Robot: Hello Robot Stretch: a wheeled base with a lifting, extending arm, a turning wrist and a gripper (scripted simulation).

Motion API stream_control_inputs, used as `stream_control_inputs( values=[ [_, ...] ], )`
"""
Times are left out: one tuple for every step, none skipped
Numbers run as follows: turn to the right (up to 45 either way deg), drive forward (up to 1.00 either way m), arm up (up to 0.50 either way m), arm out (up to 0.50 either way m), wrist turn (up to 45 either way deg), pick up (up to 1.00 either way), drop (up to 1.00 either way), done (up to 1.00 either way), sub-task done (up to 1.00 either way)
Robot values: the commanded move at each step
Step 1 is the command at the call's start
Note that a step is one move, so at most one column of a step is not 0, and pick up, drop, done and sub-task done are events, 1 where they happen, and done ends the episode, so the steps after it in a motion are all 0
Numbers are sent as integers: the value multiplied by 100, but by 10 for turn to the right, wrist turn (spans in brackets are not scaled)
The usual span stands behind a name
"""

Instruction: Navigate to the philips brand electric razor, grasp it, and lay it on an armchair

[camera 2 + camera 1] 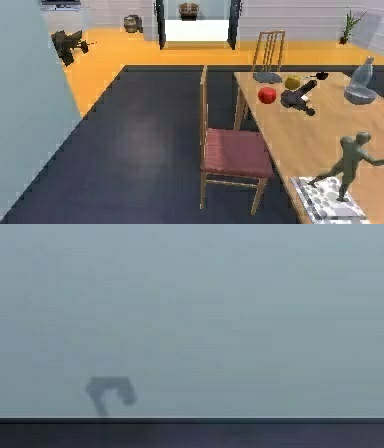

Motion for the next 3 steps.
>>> stream_control_inputs(
  values=[
    [450, 0, 0, 0, 0, 0, 0, 0, 0],
    [0, 100, 0, 0, 0, 0, 0, 0, 0],
    [150, 0, 0, 0, 0, 0, 0, 0, 0]
  ],
)
